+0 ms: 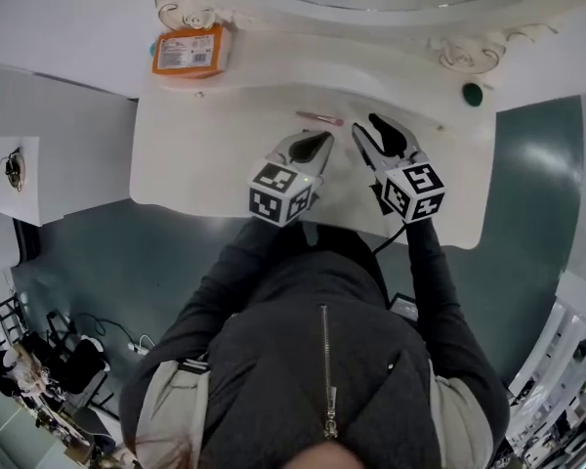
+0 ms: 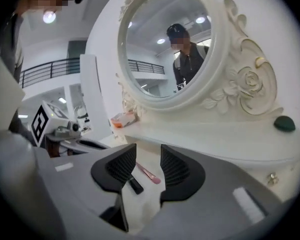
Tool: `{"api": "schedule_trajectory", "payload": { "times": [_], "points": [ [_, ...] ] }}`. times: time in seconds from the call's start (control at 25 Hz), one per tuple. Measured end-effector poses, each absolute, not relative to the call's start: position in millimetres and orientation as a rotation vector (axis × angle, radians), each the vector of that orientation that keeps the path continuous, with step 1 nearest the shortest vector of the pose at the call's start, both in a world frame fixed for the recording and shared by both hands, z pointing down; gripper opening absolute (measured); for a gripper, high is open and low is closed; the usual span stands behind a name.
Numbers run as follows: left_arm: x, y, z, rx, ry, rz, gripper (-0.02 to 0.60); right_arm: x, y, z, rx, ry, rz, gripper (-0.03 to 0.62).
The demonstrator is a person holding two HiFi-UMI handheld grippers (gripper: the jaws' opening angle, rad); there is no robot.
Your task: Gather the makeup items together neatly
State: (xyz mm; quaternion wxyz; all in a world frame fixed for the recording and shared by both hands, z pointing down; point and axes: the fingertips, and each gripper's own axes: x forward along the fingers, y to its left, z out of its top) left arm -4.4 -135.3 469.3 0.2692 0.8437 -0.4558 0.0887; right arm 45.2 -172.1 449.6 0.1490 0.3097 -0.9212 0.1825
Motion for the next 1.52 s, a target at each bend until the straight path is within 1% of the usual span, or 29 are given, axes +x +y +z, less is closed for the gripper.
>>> {"api": "schedule_trajectory", "payload": {
  "times": [0.16, 0.2, 0.24, 0.32, 0.36, 0.4, 1.24, 1.52],
  "points": [
    [-2.7, -138.5, 455.3, 2.318, -1.214, 0.197, 0.011, 41.1, -167.7, 427.4, 1.013, -2.734, 0.759, 0.148],
    [-2.5, -138.3, 453.1, 2.325, -1.207, 0.189, 0.011, 40.0, -166.1, 424.2, 1.046, -2.742, 0.782, 0.133],
    [-2.2, -137.9, 451.5, 2.331, -1.2, 0.184, 0.011, 39.3, -164.6, 422.3, 1.082, -2.744, 0.796, 0.114],
    [-1.6, -136.0, 449.9, 2.341, -1.185, 0.182, 0.011, 38.1, -161.6, 420.5, 1.149, -2.748, 0.823, 0.035],
    [-1.1, -134.7, 449.6, 2.347, -1.177, 0.182, 0.011, 36.9, -159.6, 420.2, 1.169, -2.753, 0.838, 0.01],
    [-0.7, -133.3, 449.4, 2.354, -1.167, 0.183, 0.011, 35.3, -157.1, 420.1, 1.181, -2.758, 0.85, 0.005],
    [-26.0, -113.9, 448.6, 2.485, -0.973, 0.242, 0.011, 12.6, -121.8, 436.1, 1.444, -2.661, 0.788, 0.003],
    [-20.6, -110.9, 453.2, 2.496, -0.919, 0.275, 0.011, 14.9, -118.3, 437.6, 1.49, -2.627, 0.763, 0.003]
  ]
}}
